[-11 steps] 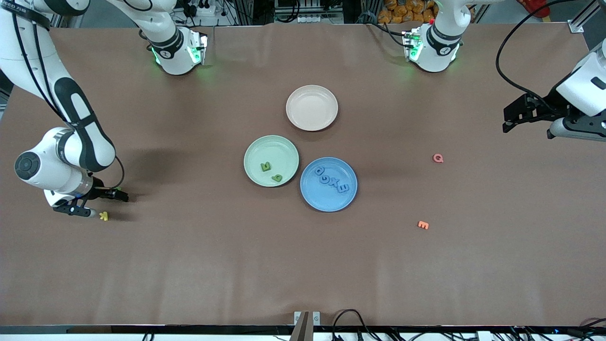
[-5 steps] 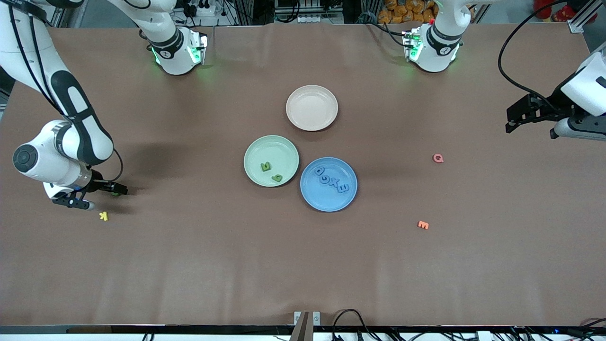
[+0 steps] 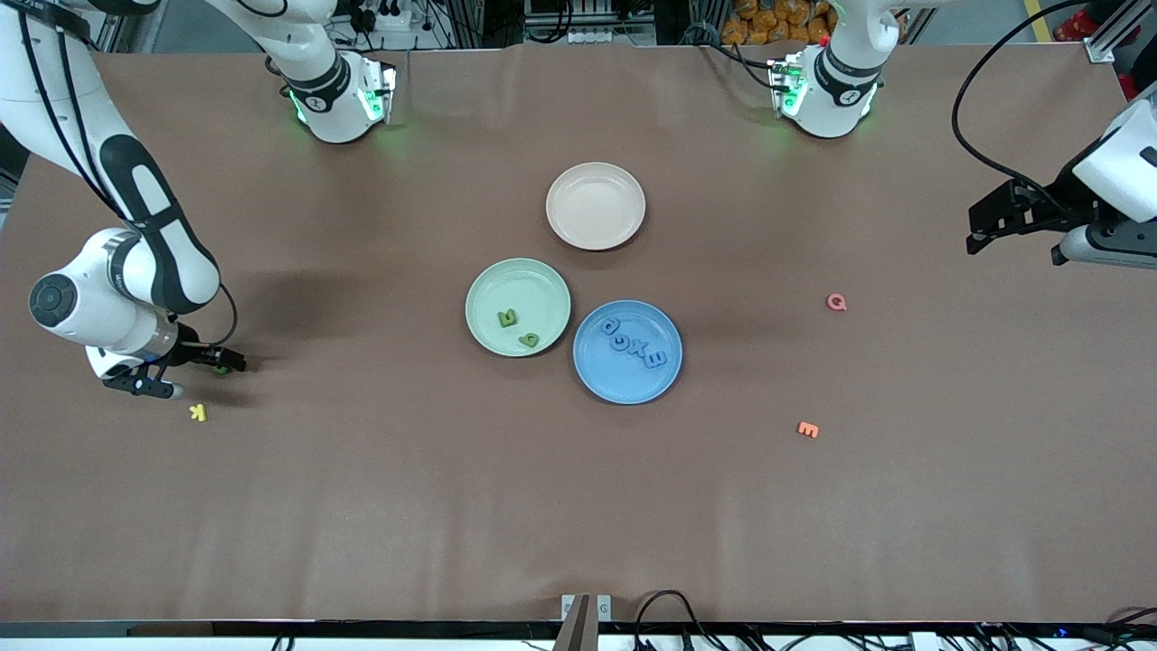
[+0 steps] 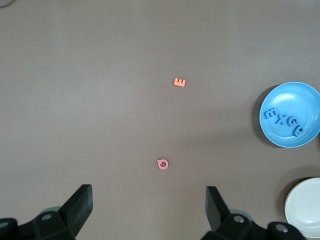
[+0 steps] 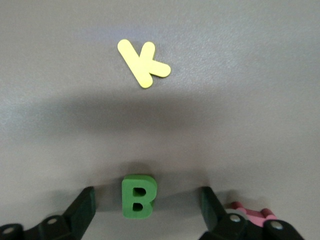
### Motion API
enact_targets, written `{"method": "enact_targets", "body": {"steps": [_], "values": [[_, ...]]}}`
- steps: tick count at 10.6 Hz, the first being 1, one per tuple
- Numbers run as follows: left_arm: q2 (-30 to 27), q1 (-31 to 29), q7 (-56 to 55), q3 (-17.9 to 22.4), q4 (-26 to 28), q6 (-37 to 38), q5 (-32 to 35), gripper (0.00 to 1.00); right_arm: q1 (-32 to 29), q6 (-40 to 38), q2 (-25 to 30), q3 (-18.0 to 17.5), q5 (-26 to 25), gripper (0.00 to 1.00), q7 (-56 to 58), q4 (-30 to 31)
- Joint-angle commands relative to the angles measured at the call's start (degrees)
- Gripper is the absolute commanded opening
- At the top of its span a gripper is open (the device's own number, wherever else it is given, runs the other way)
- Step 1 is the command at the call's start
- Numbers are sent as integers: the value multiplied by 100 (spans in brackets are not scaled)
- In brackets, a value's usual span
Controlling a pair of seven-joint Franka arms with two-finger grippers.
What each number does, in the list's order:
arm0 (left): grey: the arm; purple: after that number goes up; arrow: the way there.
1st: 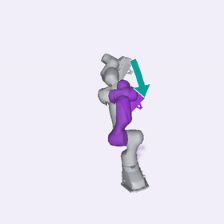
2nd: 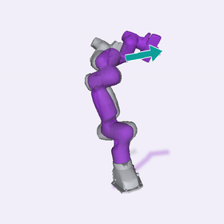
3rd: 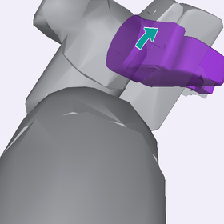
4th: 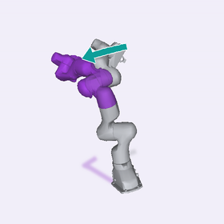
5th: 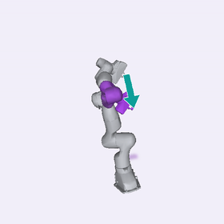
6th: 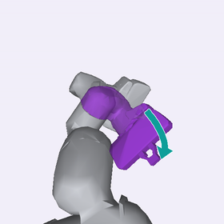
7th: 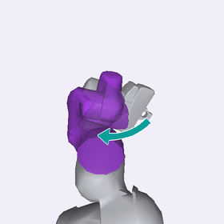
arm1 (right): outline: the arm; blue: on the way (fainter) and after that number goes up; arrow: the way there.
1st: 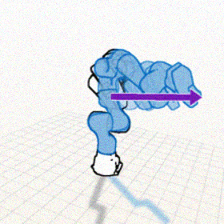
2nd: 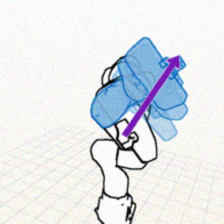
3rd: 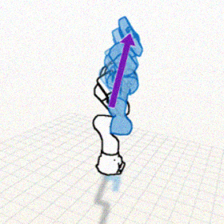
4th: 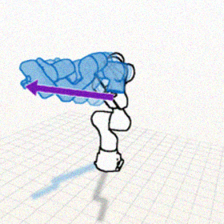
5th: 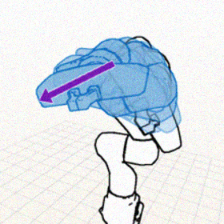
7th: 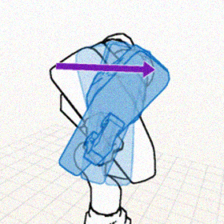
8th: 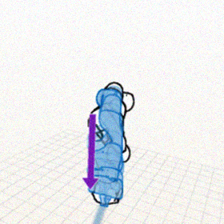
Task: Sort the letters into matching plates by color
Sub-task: 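Lower the right gripper and grasp the green B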
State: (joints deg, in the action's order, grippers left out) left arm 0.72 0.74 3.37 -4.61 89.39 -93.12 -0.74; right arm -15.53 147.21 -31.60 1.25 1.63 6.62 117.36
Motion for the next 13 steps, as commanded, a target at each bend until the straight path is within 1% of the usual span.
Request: {"method": "enact_targets", "body": {"steps": [1,2,3,8,10,11,13], "values": [[51,-21,14,-14,-141,127,39,100,-82,63,93,-82,66,53,112,121],[51,-21,14,-14,-141,127,39,100,-82,63,93,-90,66,42,112,121],[60,-30,14,-5,-141,127,39,100,-82,71,93,-82,66,38,112,121],[60,-38,14,21,-141,127,21,100,-90,63,102,-90,66,34,112,103],[60,-39,23,21,-141,119,21,100,-82,36,145,-108,48,24,243,34],[60,-39,23,30,-141,119,21,100,-73,1,146,-108,48,16,392,-37],[60,-39,23,30,-141,127,21,100,-55,-8,163,-169,31,6,498,-99]]}}
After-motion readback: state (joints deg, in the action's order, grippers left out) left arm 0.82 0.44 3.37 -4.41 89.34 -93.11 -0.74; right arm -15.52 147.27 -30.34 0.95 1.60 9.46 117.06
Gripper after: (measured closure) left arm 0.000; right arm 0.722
